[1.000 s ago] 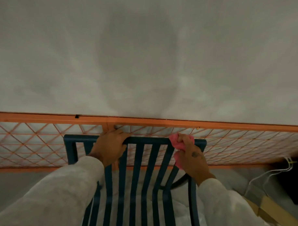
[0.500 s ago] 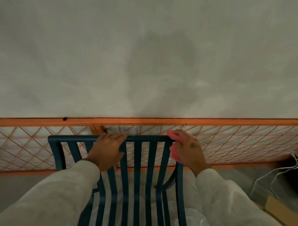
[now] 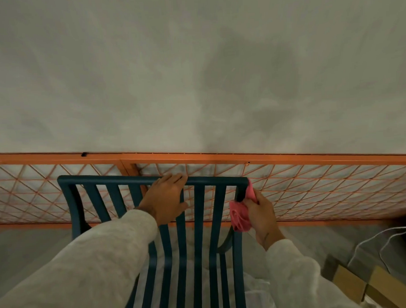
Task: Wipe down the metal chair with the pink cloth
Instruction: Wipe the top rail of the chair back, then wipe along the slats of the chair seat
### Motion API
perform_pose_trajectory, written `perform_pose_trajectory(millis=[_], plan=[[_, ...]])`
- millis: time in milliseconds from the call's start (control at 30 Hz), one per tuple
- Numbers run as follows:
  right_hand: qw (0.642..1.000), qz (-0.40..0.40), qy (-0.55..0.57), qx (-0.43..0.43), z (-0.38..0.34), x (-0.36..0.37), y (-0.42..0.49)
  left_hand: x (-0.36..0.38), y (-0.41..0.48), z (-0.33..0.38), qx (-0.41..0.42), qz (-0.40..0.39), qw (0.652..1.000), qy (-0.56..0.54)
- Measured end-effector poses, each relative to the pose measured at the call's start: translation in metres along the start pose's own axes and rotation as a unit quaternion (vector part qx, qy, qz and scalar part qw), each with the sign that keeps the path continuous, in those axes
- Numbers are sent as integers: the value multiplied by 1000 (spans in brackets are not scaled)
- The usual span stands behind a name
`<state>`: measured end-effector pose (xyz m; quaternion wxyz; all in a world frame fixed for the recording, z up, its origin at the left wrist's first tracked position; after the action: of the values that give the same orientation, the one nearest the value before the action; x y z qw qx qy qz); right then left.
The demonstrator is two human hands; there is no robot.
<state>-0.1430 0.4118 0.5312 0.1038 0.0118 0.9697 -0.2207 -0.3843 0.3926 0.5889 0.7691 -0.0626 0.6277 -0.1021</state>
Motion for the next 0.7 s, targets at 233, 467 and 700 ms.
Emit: perform_pose_trajectory(millis=[233, 467, 700], plan=[[995, 0, -43, -89, -56, -5, -2, -10, -11, -17, -27, -13, 999, -27], [892, -89, -383, -224, -86, 78, -14, -21, -51, -91, -125, 17, 991, -39], [868, -109, -408, -261, -92, 182, -42, 0, -129, -176, -235, 50, 961, -138]])
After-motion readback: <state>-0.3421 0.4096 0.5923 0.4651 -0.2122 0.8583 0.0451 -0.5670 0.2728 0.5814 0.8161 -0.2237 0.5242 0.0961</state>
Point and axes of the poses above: each hand's wrist, its own y-axis towards the middle knuckle, its own x-axis out of the palm, z = x × y, the point moved 6 cm from there along y, towards the middle knuckle, and after that the axes turned 2 degrees about -x, right-handed, at the moved point
